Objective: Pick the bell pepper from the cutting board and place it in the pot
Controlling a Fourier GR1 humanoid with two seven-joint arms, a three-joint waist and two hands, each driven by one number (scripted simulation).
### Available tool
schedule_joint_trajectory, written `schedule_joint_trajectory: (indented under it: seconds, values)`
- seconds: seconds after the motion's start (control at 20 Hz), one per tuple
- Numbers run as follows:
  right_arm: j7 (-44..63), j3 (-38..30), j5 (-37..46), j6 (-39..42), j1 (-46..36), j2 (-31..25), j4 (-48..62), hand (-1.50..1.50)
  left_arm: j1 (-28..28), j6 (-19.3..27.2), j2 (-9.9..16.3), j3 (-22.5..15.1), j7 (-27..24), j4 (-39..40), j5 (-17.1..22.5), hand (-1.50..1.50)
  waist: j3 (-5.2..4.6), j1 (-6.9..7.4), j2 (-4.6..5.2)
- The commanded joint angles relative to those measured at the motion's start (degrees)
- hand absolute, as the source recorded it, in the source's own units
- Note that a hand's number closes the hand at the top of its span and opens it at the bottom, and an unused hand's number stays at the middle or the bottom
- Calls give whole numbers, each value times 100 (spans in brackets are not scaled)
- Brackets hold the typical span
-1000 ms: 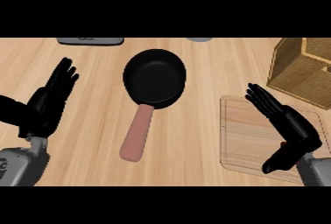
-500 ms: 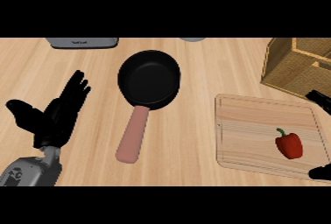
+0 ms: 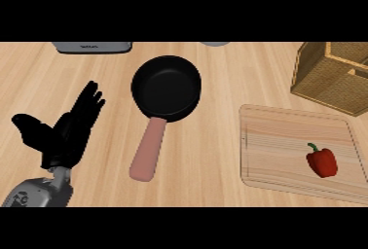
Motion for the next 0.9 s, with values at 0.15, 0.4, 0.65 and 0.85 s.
schedule_joint_trajectory:
  seconds: [0.15, 0.4, 0.65, 0.85]
  values:
    - [405, 56, 431, 606, 271, -835, -676, -150, 203, -149, -75, 44, -179, 67, -90, 0, -8, 14, 10]
    - [1343, 457, 687, 786, 6, -742, -876, -150, -101, -93, -217, 15, -52, 116, -315, 0, -5, 52, 24]
    - [1913, 533, 741, 1360, -600, -604, -690, -150, 17, -179, -228, 111, 266, -251, -339, 0, -2, 111, 23]
    - [1834, 698, 1403, 1173, -185, -308, -794, -150, -37, -233, -406, 191, 48, 165, -479, 0, -1, 41, 16]
